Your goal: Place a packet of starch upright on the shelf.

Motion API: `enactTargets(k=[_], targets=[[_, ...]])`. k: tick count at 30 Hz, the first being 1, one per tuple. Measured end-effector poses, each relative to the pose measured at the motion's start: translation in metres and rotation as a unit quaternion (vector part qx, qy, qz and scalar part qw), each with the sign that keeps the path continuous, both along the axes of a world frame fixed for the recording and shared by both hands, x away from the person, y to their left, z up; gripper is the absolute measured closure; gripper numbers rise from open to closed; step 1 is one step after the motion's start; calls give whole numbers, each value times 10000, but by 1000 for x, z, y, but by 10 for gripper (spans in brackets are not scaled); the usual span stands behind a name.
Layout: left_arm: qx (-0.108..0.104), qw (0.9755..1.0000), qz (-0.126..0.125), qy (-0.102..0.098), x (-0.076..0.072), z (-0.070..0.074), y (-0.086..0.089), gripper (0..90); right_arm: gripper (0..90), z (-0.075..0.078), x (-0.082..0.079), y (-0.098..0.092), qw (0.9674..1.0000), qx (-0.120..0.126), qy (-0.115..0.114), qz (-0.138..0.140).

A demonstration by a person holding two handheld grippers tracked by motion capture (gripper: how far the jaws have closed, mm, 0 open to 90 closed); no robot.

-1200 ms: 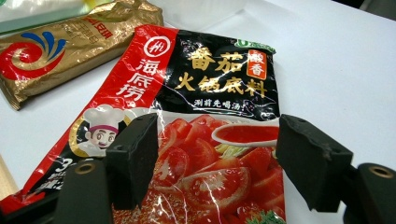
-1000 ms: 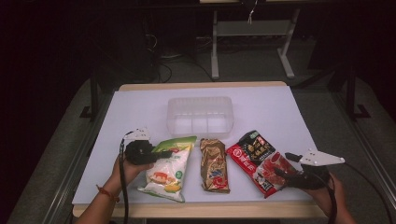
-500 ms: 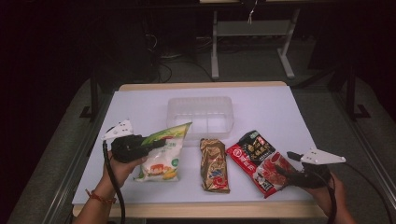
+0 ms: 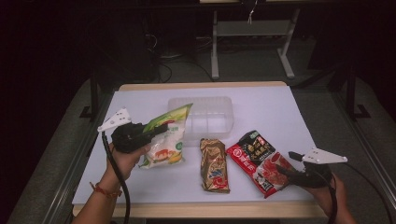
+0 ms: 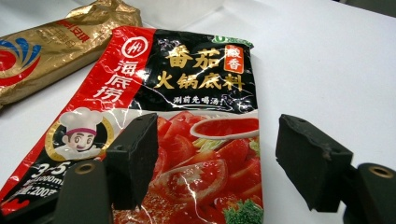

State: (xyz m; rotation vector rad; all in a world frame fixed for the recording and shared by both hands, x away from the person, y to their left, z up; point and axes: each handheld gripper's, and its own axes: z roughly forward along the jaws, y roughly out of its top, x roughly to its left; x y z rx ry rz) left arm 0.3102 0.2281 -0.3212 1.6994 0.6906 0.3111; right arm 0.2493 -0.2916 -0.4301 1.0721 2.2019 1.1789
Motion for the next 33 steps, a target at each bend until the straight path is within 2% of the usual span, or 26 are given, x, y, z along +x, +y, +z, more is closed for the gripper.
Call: enactTargets(k=[6, 9, 12, 14, 16, 18, 19, 21, 24, 27, 29, 32, 33], targets=[[-75, 9998, 175, -108, 16, 12, -12, 824, 293, 0, 0, -1, 10000, 15, -8, 1], [-173, 9991, 371, -139, 28, 17, -18, 824, 310, 0, 0, -1, 10000, -8, -13, -47], [-92, 9977, 644, -214, 40, 20, -27, 824, 318, 1, -1, -1, 10000, 7, -42, -67], [-60, 9959, 871, -244, 50, 21, -33, 825, 317, 1, -1, -2, 10000, 19, -51, -66], [87, 9938, 1051, -356, 57, 23, -39, 825, 301, 1, -1, -2, 10000, 54, -42, -68], [-42, 9926, 1173, -308, 66, 22, -42, 825, 298, 1, -1, -2, 9999, 84, -36, -70], [55, 9908, 1302, -374, 71, 22, -45, 825, 296, 1, -1, -2, 9999, 86, -37, -72], [54, 9894, 1409, -354, 78, 20, -48, 825, 293, 1, -1, -3, 9999, 118, -71, -49], [111, 9856, 1636, -402, 88, 19, -51, 825, 293, 2, -2, -3, 9999, 122, -78, -60], [211, 9824, 1797, -468, 95, 19, -53, 825, 291, 1, -2, -4, 9999, 109, -83, -59], [113, 9819, 1838, -437, 99, 17, -53, 825, 291, 1, -2, -3, 9999, 105, -81, -51], [105, 9792, 1984, -418, 109, 12, -56, 825, 291, 0, -1, -1, 10000, 61, -69, -39], [105, 9792, 1984, -418, 109, 12, -56, 825, 291, 0, -1, -1, 10000, 53, -63, -40]])
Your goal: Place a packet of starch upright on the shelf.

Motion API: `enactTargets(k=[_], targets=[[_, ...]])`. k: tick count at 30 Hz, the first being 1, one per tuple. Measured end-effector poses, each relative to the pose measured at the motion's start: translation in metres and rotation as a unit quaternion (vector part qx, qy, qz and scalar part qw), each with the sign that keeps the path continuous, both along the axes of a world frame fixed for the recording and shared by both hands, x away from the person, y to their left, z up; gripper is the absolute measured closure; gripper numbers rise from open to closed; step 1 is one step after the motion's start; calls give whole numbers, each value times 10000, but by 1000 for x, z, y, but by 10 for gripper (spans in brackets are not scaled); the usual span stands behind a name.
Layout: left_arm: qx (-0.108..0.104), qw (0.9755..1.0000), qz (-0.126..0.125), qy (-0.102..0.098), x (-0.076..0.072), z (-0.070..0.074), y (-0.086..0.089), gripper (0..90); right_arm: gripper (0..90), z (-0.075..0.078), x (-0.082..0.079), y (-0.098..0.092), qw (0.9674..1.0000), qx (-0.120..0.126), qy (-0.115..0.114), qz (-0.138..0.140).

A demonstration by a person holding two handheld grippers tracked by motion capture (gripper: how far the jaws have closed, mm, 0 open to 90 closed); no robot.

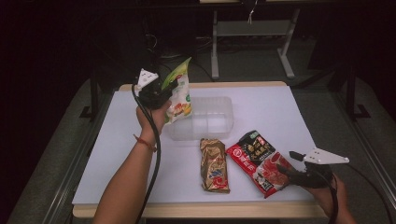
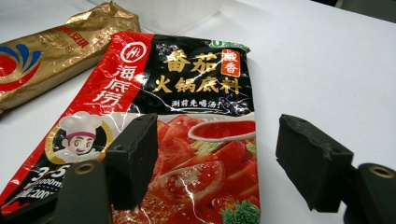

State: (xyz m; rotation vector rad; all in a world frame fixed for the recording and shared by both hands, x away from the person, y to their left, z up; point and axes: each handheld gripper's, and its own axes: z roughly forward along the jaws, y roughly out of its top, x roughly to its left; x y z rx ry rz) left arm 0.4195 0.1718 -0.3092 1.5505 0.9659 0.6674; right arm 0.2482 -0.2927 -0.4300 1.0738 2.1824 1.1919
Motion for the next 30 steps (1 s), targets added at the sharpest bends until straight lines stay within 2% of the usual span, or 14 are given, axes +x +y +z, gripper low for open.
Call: enactTargets(k=[3, 5, 6, 7, 8, 10, 12, 19, 20, 26, 28, 30], targets=[[55, 9998, 196, 8, 8, -5, -2, 825, 291, 0, 0, 1, 10000, -1, 15, 5], [201, 9992, 345, 2, 14, -8, -4, 825, 291, -1, 0, 1, 10000, -5, 15, 27], [201, 9992, 345, 2, 14, -8, -4, 825, 291, -1, 0, 1, 10000, -5, 15, 27], [107, 9989, 458, 35, 18, -13, -3, 825, 291, -1, 0, 0, 10000, -6, 17, 19], [107, 9989, 458, 35, 18, -13, -3, 825, 291, -1, 0, 0, 10000, -6, 17, 19], [-41, 9985, 549, 26, 23, -17, -2, 826, 291, -2, 0, 0, 10000, -18, 32, 12], [-34, 9980, 625, -6, 27, -20, -4, 825, 291, -2, 0, 0, 10000, -17, 36, 18], [-38, 9975, 676, -190, 31, -29, -17, 825, 291, -4, 1, 2, 9999, -63, 64, 55], [-75, 9974, 690, -215, 31, -34, -20, 825, 291, -4, 1, 2, 9999, -77, 57, 54], [-295, 9979, 557, -174, 28, -50, -20, 823, 291, -3, 0, 2, 9999, -76, 25, 68], [-200, 9986, 467, -145, 25, -52, -22, 822, 291, -3, 0, 2, 9999, -78, 18, 79], [-198, 9991, 374, -69, 22, -55, -22, 814, 291, -4, 1, 3, 9999, -114, 33, 95]])
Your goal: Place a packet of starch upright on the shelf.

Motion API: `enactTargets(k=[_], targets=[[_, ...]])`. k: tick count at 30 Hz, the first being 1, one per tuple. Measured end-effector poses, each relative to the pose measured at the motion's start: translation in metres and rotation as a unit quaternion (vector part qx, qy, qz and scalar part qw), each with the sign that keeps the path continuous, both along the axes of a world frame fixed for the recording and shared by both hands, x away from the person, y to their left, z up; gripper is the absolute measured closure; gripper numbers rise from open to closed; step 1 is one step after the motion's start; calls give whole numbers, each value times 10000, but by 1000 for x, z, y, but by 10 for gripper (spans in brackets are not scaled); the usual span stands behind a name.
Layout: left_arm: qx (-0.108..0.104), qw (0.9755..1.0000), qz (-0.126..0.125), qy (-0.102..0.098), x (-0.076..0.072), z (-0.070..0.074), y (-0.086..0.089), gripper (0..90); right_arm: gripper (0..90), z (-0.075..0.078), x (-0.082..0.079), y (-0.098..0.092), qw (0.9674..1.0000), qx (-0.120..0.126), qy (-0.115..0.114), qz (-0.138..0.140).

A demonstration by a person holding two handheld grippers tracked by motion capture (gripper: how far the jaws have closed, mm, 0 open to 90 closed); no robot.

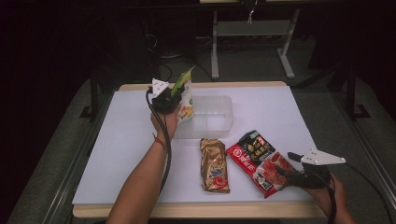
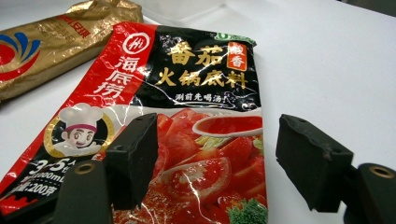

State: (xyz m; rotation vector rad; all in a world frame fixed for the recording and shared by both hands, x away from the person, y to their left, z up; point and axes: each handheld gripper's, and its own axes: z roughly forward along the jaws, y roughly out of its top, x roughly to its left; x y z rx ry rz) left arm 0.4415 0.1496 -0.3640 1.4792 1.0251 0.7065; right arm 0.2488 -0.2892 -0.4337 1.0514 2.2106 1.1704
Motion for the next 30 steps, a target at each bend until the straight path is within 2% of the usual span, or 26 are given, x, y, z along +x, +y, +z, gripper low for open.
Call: enactTargets(k=[1, 5, 6, 7, 8, 12, 13, 14, 15, 16, 17, 18, 19, 20, 21, 22, 24, 25, 26, 27, 30], targets=[[19, 9999, -109, 59, -2, -3, 2, 811, 291, 0, 0, 0, 10000, -7, 2, 2], [32, 9995, -241, 177, -4, -8, 6, 779, 291, 0, 0, 1, 10000, -14, 0, 13], [23, 9991, -350, 238, -5, -9, 9, 766, 291, 0, 0, 1, 10000, -17, 1, 11], [92, 9986, -393, 334, -5, -9, 13, 715, 291, 0, 0, 2, 10000, -16, 15, 12], [92, 9986, -393, 334, -5, -9, 13, 687, 291, 0, 0, 2, 10000, -21, 6, 24], [305, 9964, -705, 372, -11, -4, 27, 661, 291, 0, 0, 2, 10000, -28, 26, 30], [377, 9954, -809, 344, -14, -3, 30, 620, 291, -1, 0, 2, 10000, -14, 30, 34], [446, 9945, -889, 334, -16, -2, 31, 620, 291, -1, 0, 2, 10000, -14, 30, 34], [634, 9931, -930, 320, -21, -1, 33, 606, 291, -1, 0, 2, 10000, -14, 38, 40], [730, 9921, -979, 301, -25, 0, 35, 606, 291, -1, 0, 2, 10000, -32, 44, 47], [776, 9900, -1129, 333, -31, -2, 39, 594, 291, -1, 0, 3, 10000, -30, 49, 59], [776, 9900, -1129, 333, -31, -2, 39, 594, 291, -1, 0, 3, 10000, -30, 49, 59], [881, 9886, -1170, 359, -35, -4, 41, 594, 291, 0, 0, 3, 10000, -35, 48, 65], [1037, 9859, -1259, 364, -41, -9, 45, 613, 291, 0, 0, 4, 9999, -49, 55, 89], [1037, 9859, -1259, 364, -41, -9, 45, 613, 291, 0, 0, 5, 9999, -48, 61, 92], [1108, 9834, -1374, 408, -46, -14, 48, 613, 291, -1, 0, 5, 9999, -47, 66, 96], [1163, 9827, -1384, 399, -49, -16, 50, 611, 291, -1, 0, 5, 9999, -52, 77, 91], [1184, 9819, -1424, 408, -50, -17, 51, 618, 291, -1, 1, 6, 9999, -69, 90, 103], [1267, 9798, -1498, 390, -54, -20, 51, 622, 291, -2, 1, 6, 9999, -70, 95, 100], [1267, 9798, -1498, 390, -54, -20, 51, 622, 291, -2, 1, 6, 9999, -70, 95, 100], [1483, 9751, -1602, 400, -61, -23, 51, 651, 291, -2, 0, 6, 9999, -87, 94, 110]])
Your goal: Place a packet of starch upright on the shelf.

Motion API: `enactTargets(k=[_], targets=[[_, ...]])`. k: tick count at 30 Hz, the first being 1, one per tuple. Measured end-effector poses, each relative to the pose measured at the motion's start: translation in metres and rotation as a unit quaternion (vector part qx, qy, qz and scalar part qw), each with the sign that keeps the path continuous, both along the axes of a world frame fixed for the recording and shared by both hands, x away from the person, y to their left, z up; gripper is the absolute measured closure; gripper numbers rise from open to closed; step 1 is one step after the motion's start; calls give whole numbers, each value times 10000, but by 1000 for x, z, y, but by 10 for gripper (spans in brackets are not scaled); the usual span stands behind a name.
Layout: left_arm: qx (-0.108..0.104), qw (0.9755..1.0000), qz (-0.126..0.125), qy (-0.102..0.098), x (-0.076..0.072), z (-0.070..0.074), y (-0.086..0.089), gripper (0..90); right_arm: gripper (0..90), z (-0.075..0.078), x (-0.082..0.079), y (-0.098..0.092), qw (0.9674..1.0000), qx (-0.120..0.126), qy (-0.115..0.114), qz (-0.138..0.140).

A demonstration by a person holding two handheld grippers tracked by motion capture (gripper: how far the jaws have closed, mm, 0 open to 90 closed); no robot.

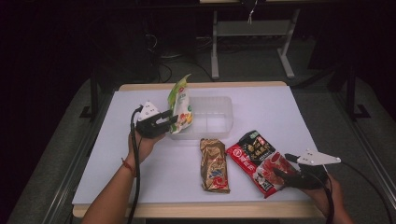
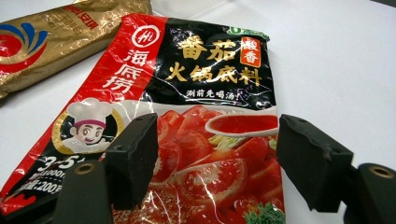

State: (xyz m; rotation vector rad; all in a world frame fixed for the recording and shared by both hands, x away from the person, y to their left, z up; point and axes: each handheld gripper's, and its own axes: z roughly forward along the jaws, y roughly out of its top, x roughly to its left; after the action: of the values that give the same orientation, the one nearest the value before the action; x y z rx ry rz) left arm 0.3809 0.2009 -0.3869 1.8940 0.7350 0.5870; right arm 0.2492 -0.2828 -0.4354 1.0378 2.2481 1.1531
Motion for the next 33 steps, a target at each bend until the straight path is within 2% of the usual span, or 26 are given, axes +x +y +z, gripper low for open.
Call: enactTargets(k=[2, 3, 6, 7, 12, 15, 18, 23, 33], targets=[[91, 10000, -31, 4, -2, -3, 0, 662, 291, 0, 0, -1, 10000, -7, 11, 1], [213, 9998, -28, -27, -3, -4, 0, 671, 291, -1, 0, -1, 10000, -10, 14, -10], [197, 9998, -19, 27, -5, -6, 2, 694, 291, -1, 1, -2, 10000, -4, 19, -13], [250, 9997, -59, 42, -5, -7, 3, 708, 291, -1, 1, -2, 10000, -10, 12, -7], [636, 9979, -118, 50, -7, -15, 4, 760, 291, -1, 0, -2, 10000, -9, 1, -5], [822, 9963, -219, 129, -5, -20, 3, 788, 291, -1, 1, -2, 10000, -19, -8, -28], [822, 9962, -257, 151, -4, -23, 1, 809, 291, -1, 1, -2, 10000, -9, -11, -57], [1040, 9940, -211, 258, 2, -25, -4, 857, 291, -1, 2, -2, 10000, -23, -6, -60], [1078, 9935, -200, 310, 7, -30, -8, 882, 291, -3, 3, -1, 9999, -39, 49, -81]])
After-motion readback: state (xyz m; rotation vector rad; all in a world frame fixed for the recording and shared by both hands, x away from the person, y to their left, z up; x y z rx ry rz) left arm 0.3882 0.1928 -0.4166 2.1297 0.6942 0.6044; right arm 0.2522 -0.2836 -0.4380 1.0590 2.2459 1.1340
